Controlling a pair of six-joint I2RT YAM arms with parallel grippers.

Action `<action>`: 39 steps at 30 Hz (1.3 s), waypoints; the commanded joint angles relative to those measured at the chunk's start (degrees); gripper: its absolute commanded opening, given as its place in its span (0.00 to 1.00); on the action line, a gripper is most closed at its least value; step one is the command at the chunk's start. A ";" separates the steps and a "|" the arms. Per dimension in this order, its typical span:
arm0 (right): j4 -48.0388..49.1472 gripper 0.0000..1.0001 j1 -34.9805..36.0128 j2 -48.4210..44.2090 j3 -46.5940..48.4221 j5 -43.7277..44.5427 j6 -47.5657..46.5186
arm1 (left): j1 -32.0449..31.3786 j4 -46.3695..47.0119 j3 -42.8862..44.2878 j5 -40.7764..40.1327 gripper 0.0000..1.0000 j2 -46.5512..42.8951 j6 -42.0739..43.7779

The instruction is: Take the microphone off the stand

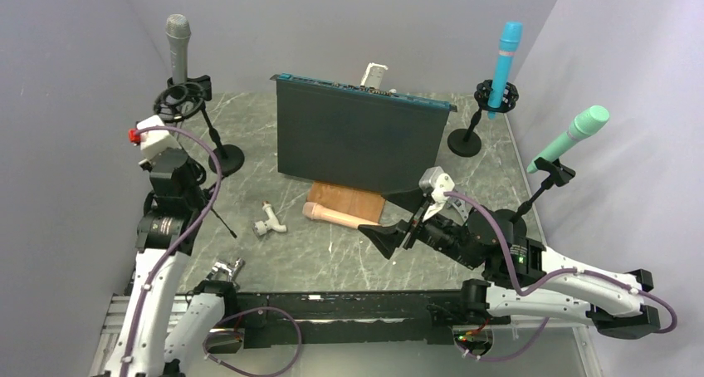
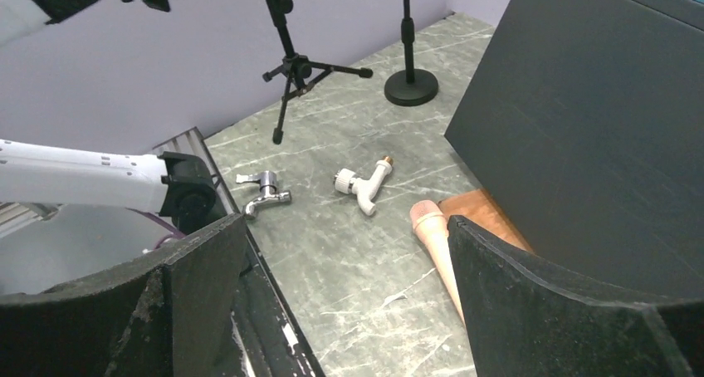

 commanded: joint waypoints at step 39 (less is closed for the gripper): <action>0.67 0.92 -0.01 11.85 8.47 -7.02 1.54 | 25.41 23.05 -15.03 4.35 0.99 10.00 -10.91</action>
